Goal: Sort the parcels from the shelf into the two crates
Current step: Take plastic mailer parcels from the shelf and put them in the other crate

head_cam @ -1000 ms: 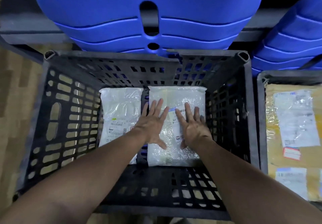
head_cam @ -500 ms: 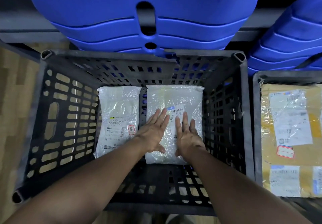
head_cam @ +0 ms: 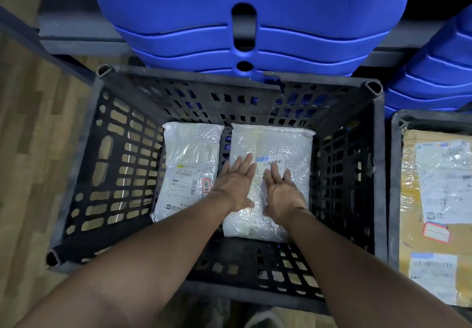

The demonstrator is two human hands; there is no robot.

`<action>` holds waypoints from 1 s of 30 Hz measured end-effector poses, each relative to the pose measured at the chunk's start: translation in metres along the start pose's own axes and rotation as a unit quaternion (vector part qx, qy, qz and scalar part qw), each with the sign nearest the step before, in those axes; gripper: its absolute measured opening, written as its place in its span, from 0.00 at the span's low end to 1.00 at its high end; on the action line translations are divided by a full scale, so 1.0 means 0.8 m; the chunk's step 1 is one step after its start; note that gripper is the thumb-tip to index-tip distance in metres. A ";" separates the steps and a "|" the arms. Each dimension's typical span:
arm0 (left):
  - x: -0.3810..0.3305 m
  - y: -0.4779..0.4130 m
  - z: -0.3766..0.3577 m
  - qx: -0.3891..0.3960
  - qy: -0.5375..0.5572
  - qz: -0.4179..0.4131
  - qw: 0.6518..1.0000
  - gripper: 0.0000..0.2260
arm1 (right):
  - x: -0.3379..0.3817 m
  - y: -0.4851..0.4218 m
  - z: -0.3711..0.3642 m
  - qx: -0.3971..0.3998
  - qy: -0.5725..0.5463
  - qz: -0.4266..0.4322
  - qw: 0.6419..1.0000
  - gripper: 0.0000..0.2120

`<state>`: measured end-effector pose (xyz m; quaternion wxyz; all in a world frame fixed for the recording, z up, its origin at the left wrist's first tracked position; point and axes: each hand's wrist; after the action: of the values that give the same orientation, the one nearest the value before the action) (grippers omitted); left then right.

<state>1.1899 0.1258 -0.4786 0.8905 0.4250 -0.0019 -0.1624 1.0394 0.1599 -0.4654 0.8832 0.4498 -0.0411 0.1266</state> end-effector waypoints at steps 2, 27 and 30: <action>-0.004 0.011 0.017 -0.024 -0.013 0.015 1.000 0.39 | -0.001 0.008 0.011 -0.023 -0.011 -0.002 1.000 0.45; 0.091 0.369 0.289 -0.343 0.000 0.030 0.939 0.43 | 0.121 0.335 0.271 -0.370 -0.067 0.025 0.926 0.35; 0.097 0.371 0.307 -0.359 0.008 0.036 0.932 0.44 | 0.118 0.334 0.286 -0.381 -0.093 0.039 0.919 0.34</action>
<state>1.3139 0.0913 -0.1075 0.9889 0.0774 0.0483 -0.1171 1.0700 0.1439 -0.1025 0.9744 0.0869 -0.1852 0.0931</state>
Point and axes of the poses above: each hand's wrist, its own y-axis away from the middle knuckle, its own z-axis out of the back of the hand, x = y × z, and after that the axes turned 6 degrees about z, right-handed
